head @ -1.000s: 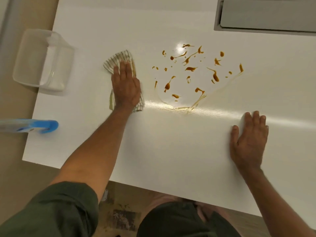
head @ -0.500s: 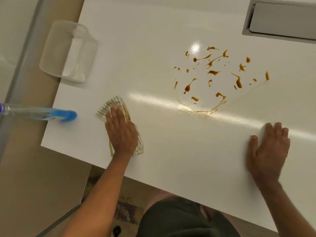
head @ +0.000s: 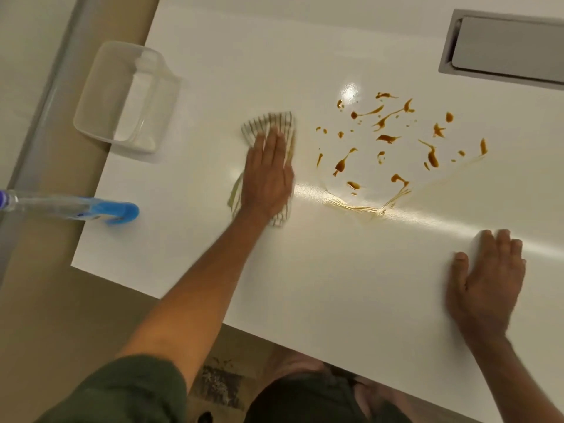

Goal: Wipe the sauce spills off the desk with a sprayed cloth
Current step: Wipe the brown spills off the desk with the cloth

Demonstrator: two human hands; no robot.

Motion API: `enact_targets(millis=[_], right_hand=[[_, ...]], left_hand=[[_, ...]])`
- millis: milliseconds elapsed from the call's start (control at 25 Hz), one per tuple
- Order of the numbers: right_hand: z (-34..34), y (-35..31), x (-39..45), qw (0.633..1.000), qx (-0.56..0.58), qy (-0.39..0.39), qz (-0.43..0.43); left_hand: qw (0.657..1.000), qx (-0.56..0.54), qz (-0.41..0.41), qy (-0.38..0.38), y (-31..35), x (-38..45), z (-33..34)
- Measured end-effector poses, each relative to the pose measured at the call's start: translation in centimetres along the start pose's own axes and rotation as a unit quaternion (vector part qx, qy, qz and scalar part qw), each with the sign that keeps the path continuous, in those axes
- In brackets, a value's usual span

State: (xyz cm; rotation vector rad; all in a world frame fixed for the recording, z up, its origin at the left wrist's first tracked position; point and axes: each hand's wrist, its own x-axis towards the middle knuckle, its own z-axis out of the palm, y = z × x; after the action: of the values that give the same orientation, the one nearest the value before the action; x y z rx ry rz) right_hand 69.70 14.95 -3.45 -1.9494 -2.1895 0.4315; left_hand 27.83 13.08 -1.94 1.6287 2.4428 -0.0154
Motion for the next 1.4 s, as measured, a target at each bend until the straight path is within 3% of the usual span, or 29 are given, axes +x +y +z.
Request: enact_targets(millis=[80,200,280,400,560,720,880,1080,1160,1240,1400], right_hand=[[0.0,0.0,-0.1,1.0,-0.003,-0.002,-0.001],[-0.1,0.0,0.1,1.0,-0.009,-0.009,-0.005],[0.0,0.1,0.2,1.0,-0.013,-0.008,-0.001],[0.2,0.0,0.3,1.0,-0.018,-0.007,-0.002],[0.3,0.0,0.3,1.0,-0.018,-0.001,0.002],[0.7,0.4,0.0,1.0,-0.004,-0.001,0.01],[1.0,0.7,-0.1,1.0,-0.005,0.009,0.017],[1.1,1.0,-0.3,1.0,-0.001,0.014,0.016],[1.2,1.1,-0.2,1.0,0.004,0.015,0.017],[1.3,1.2,-0.3,1.0,0.003,0.016,0.017],[1.5,1.4,-0.4,0.999,-0.003,0.026,0.019]], left_hand=[[1.0,-0.016,-0.002,0.023,-1.3,-8.1,1.5],[0.992,-0.058,-0.107,0.018,-4.4,-18.4,2.9],[0.983,-0.071,-0.17,-0.013,-5.9,-20.1,3.1],[0.977,-0.072,-0.203,-0.006,-7.2,-15.7,2.6],[0.983,-0.024,-0.183,0.007,-9.2,-3.3,0.3],[0.981,-0.026,-0.192,0.015,-5.2,5.8,-1.3],[0.996,-0.009,-0.087,0.037,1.5,2.8,0.5],[0.999,-0.037,0.033,-0.002,3.7,-10.5,3.3],[0.998,-0.043,0.024,-0.048,0.8,-14.8,3.2],[0.998,-0.031,-0.034,-0.046,-2.8,-14.8,2.3],[0.985,0.029,-0.161,-0.047,-6.3,-5.0,-0.6]])
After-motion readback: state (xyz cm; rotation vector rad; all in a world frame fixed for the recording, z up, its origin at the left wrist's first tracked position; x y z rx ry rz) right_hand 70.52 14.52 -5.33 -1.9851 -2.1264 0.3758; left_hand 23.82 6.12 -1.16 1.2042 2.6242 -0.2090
